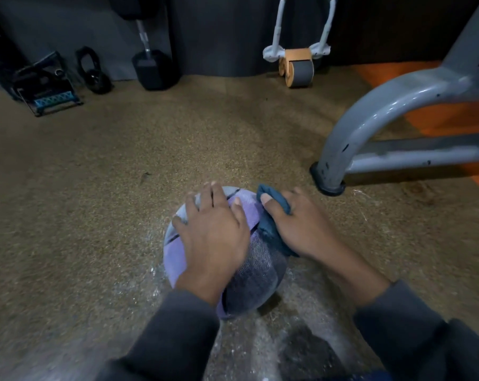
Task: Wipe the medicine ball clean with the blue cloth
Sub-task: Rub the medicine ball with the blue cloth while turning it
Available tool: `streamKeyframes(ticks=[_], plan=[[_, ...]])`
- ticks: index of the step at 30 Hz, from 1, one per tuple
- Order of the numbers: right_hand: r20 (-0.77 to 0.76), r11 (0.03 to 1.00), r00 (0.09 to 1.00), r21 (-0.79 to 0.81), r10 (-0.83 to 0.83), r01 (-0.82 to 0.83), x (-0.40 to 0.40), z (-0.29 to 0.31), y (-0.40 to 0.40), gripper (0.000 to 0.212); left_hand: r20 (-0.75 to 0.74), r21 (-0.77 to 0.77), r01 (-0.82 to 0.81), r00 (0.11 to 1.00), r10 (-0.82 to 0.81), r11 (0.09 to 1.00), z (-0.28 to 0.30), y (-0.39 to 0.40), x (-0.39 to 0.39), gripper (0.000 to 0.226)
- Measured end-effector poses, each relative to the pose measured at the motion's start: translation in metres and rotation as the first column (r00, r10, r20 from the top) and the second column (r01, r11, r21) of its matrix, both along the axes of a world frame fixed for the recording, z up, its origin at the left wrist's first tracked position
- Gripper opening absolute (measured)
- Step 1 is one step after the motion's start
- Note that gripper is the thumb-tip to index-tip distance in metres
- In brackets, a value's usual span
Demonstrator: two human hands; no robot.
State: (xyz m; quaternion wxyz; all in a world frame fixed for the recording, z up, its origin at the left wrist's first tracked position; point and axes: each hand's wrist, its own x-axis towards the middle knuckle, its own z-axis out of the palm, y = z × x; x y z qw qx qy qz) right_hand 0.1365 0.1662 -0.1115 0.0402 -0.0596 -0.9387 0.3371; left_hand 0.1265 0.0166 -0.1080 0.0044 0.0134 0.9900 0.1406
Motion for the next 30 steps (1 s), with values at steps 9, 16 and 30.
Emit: streamKeyframes(ticks=[9,16,30], plan=[[-0.200,0.993,0.974,-0.042,0.103,-0.113,0.024,-0.006,-0.006,0.041,-0.130,0.001,0.098,0.987,-0.097,0.995,-0.002,0.002,-0.005,0.068],[-0.083,0.987,0.996,-0.163,-0.010,-0.004,0.000,-0.013,0.011,0.020,-0.105,-0.011,0.126,0.986,-0.127,0.992,0.001,0.001,-0.011,0.066],[-0.151,0.987,0.988,-0.157,0.013,-0.037,0.007,-0.009,-0.005,0.019,-0.142,0.002,0.182,0.973,-0.179,0.983,-0.002,-0.006,-0.012,0.065]])
